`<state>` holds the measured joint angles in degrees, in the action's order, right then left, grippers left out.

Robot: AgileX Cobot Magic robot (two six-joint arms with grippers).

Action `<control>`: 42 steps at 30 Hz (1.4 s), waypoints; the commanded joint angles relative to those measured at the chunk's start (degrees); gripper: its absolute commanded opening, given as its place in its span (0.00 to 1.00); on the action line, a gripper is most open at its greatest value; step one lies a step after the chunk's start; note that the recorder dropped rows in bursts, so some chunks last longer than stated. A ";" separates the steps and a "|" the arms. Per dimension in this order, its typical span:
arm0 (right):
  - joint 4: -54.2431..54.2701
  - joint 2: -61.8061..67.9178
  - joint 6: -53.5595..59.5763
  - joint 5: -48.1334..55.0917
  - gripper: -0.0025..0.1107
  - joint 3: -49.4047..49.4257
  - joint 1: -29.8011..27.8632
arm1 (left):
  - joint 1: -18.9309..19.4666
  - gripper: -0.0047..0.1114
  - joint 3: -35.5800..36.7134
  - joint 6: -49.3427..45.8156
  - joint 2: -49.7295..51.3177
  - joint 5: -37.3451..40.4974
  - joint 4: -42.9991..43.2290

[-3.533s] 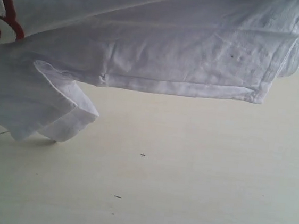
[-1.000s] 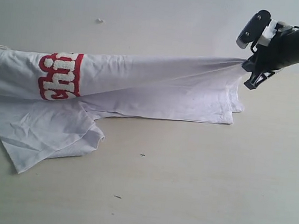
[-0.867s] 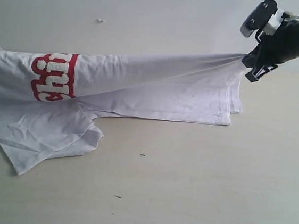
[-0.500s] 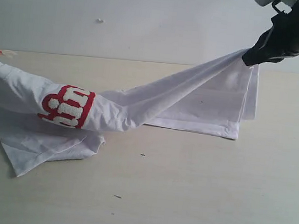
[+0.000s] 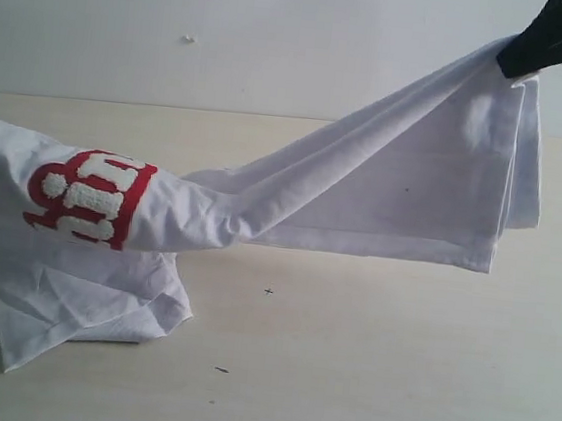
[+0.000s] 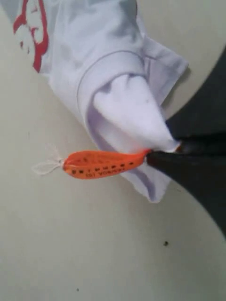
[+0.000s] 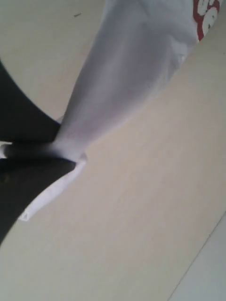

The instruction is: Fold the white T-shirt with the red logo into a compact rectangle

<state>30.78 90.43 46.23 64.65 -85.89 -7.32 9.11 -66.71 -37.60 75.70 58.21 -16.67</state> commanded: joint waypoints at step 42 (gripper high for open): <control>-6.76 41.44 0.25 -39.10 0.02 -15.70 -0.31 | -1.10 0.04 -5.23 -10.16 42.24 -65.70 -1.54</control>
<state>24.80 131.00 45.92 30.18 -101.17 -7.13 7.67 -71.57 -47.77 116.38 -2.06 -17.80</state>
